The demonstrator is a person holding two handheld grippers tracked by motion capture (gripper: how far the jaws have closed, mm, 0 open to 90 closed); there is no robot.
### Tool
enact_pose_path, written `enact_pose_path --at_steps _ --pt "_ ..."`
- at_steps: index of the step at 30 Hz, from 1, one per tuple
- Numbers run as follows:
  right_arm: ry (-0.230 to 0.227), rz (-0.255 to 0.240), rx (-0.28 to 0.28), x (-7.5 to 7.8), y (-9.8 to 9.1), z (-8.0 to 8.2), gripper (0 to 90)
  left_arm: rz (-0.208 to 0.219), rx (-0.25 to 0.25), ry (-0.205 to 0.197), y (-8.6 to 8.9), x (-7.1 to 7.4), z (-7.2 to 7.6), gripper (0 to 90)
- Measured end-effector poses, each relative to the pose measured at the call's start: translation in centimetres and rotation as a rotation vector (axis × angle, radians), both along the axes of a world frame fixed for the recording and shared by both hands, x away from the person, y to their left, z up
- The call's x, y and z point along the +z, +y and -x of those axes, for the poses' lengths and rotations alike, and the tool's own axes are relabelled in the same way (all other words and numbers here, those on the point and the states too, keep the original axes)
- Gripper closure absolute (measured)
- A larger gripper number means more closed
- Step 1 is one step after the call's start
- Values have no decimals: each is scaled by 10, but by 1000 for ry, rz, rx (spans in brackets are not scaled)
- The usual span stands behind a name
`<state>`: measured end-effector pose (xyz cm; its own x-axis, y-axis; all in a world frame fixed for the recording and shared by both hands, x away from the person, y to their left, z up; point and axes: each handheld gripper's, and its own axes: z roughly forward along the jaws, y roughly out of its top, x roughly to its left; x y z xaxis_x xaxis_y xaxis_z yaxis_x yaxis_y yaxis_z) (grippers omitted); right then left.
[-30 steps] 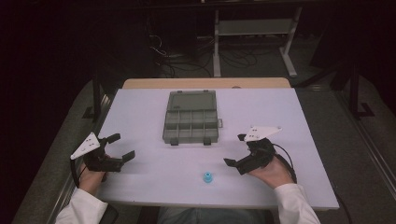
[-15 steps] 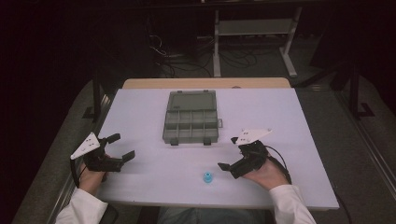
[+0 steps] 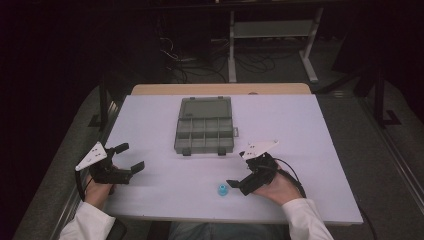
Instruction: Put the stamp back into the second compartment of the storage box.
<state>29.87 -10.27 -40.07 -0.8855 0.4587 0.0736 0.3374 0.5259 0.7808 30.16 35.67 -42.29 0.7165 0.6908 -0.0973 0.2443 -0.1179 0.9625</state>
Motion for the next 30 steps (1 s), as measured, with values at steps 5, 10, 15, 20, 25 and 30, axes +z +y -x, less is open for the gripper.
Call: enact_pose_path --at_steps 5,10,15,20,25,30 --pt "13 15 15 -3 5 1 0 0 -1 0 0 0 0 0" --pt "26 32 27 -7 11 2 0 -1 0 0 0 0 0 0" --pt "19 72 55 -11 17 2 0 0 0 0 0 0 0 0" --pt "25 96 70 -15 21 2 0 2 -2 -2 -1 0 0 0" --pt "39 121 86 -18 26 3 0 -1 -2 -1 0 0 0 0" --pt "45 144 93 -21 29 4 3 4 -1 -2 -1 0 0 0"
